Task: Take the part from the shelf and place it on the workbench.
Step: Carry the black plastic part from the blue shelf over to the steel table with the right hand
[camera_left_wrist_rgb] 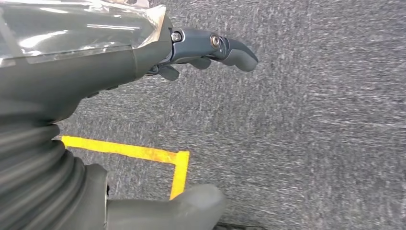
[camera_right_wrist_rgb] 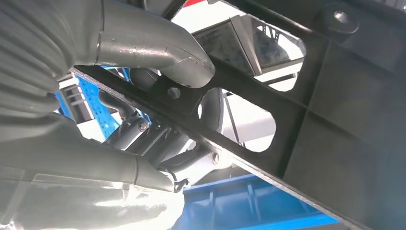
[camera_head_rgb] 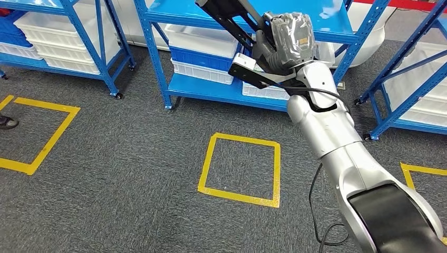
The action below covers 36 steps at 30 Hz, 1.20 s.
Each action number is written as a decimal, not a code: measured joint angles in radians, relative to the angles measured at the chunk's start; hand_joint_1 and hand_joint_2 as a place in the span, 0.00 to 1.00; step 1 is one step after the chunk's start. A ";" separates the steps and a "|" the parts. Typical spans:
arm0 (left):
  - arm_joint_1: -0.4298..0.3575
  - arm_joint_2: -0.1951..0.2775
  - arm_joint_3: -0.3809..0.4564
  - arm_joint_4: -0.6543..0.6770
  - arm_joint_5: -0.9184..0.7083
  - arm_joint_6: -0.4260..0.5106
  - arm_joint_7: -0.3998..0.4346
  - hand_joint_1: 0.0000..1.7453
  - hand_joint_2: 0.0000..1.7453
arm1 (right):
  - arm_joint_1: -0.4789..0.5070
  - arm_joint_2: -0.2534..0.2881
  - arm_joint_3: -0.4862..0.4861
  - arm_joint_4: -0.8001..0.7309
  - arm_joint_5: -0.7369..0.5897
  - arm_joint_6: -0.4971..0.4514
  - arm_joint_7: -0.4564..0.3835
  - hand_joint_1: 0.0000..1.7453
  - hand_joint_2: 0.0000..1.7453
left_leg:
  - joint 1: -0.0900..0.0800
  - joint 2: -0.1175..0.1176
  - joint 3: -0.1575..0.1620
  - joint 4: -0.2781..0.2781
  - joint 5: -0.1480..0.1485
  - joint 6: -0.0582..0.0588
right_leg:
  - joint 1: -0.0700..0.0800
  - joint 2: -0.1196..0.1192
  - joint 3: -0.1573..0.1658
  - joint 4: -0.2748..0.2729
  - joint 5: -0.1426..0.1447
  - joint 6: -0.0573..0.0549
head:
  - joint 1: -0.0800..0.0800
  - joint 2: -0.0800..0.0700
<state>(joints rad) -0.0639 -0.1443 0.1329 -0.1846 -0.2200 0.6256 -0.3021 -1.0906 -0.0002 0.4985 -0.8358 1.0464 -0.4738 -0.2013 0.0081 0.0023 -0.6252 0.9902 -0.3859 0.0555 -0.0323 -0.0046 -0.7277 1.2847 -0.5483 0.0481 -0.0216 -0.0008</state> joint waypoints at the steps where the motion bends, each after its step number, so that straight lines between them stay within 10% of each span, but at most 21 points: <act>1: 0.000 0.000 0.000 0.000 0.000 0.000 0.000 0.00 1.00 | 0.002 -0.001 0.000 0.000 -0.001 0.000 0.000 0.98 1.00 | -0.003 0.000 -0.012 0.000 0.010 0.001 | 0.003 0.001 0.013 0.011 0.003 0.005 | 0.001 0.000; 3: 0.000 0.000 0.000 0.000 0.000 0.000 0.000 0.00 1.00 | 0.004 -0.001 -0.001 -0.001 -0.002 0.000 0.000 0.98 1.00 | -0.007 -0.001 -0.036 0.001 0.032 -0.001 | 0.009 0.001 0.094 -0.077 0.038 0.013 | 0.002 0.000; 5: -0.001 -0.001 0.000 0.000 0.000 0.000 -0.001 0.00 1.00 | 0.001 0.001 -0.003 -0.005 -0.003 0.000 0.000 0.98 1.00 | -0.010 -0.002 -0.055 0.002 0.053 -0.008 | 0.020 0.001 0.198 -0.224 0.045 0.001 | 0.000 0.000; 7: -0.002 -0.002 0.001 0.000 0.000 0.000 -0.002 0.00 1.00 | -0.003 0.002 -0.006 -0.009 -0.004 0.000 0.000 0.98 1.00 | -0.011 -0.001 -0.064 -0.001 0.074 -0.018 | 0.031 0.001 0.235 -0.296 0.038 -0.014 | 0.000 0.000; 10: 0.000 -0.002 0.001 0.000 0.000 -0.001 -0.002 0.00 1.00 | -0.006 0.004 -0.009 -0.009 -0.008 0.003 -0.001 0.98 1.00 | -0.006 -0.003 -0.078 0.003 0.070 -0.035 | 0.019 0.000 0.212 -0.306 0.071 -0.035 | 0.001 0.000; 14: 0.001 -0.001 0.002 0.000 0.000 -0.005 -0.003 0.00 1.00 | -0.007 0.009 -0.011 -0.009 -0.013 0.007 -0.003 0.98 1.00 | 0.007 -0.005 -0.135 0.220 -0.125 -0.063 | 0.009 -0.005 0.160 -0.307 0.129 -0.057 | -0.006 0.000; 16: 0.000 0.000 0.002 0.000 0.000 -0.007 -0.003 0.00 1.00 | -0.006 0.010 -0.014 -0.009 -0.016 0.010 -0.005 0.98 1.00 | 0.016 -0.005 -0.134 0.311 -0.139 -0.075 | 0.008 -0.006 0.124 -0.305 0.156 -0.051 | -0.006 0.000; 20: -0.004 0.000 0.004 0.000 0.001 -0.007 -0.001 0.00 1.00 | -0.010 0.012 -0.019 -0.012 -0.031 0.022 -0.016 0.98 1.00 | 0.032 -0.006 0.048 0.143 -0.098 -0.090 | 0.002 -0.005 0.061 -0.290 0.201 -0.025 | -0.008 0.000; 22: -0.007 -0.001 0.006 -0.001 0.002 -0.007 0.001 0.00 1.00 | -0.015 0.017 -0.022 -0.015 -0.037 0.023 -0.023 0.98 1.00 | 0.025 -0.009 0.113 0.044 -0.133 -0.077 | 0.005 -0.005 0.047 -0.287 0.223 -0.007 | -0.006 0.000; 24: -0.007 0.000 0.009 -0.001 0.003 -0.006 0.002 0.00 1.00 | -0.018 0.019 -0.023 -0.015 -0.040 0.024 -0.026 0.98 1.00 | 0.015 -0.008 0.104 0.024 -0.124 -0.049 | 0.007 -0.006 0.042 -0.298 0.246 0.012 | -0.004 0.000; 27: -0.005 0.000 0.014 0.000 0.008 -0.004 0.004 0.00 1.00 | -0.016 0.019 -0.024 -0.012 -0.041 0.029 -0.028 0.98 1.00 | 0.009 -0.001 0.068 0.016 -0.078 -0.014 | 0.002 -0.005 0.007 -0.241 0.177 0.006 | -0.001 0.000; 29: -0.005 0.000 0.016 0.000 0.009 -0.002 0.005 0.00 1.00 | -0.019 0.020 -0.023 -0.011 -0.040 0.032 -0.028 0.98 1.00 | 0.006 0.000 0.032 0.016 -0.047 -0.004 | 0.003 -0.003 -0.029 -0.113 0.074 -0.009 | 0.005 0.000; 31: -0.005 0.000 0.017 0.000 0.009 -0.003 0.004 0.00 1.00 | -0.021 0.021 -0.023 -0.008 -0.037 0.032 -0.028 0.98 1.00 | 0.002 0.000 -0.009 0.018 -0.015 -0.001 | 0.007 0.000 -0.033 0.003 0.038 -0.002 | 0.006 0.000; 34: -0.005 -0.001 0.017 0.000 0.009 -0.006 0.001 0.00 1.00 | -0.025 0.025 -0.023 -0.005 -0.034 0.035 -0.028 0.98 1.00 | -0.005 0.000 -0.065 0.019 0.033 -0.004 | 0.018 0.001 0.077 -0.040 0.079 0.011 | 0.006 0.000; 36: -0.005 -0.003 0.018 -0.001 0.009 -0.008 -0.002 0.00 1.00 | -0.035 0.031 -0.023 -0.005 -0.033 0.037 -0.027 0.98 1.00 | -0.009 0.000 -0.088 0.018 0.061 -0.012 | 0.032 0.000 0.196 -0.194 0.044 -0.011 | 0.005 0.000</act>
<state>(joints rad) -0.0690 -0.1472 0.1506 -0.1855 -0.2111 0.6180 -0.3038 -1.1254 0.0305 0.4757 -0.8412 1.0134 -0.4363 -0.2285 -0.0007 0.0019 -0.7130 1.0086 -0.3251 0.0436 -0.0006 -0.0042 -0.5321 1.0911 -0.5044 0.0373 -0.0169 -0.0008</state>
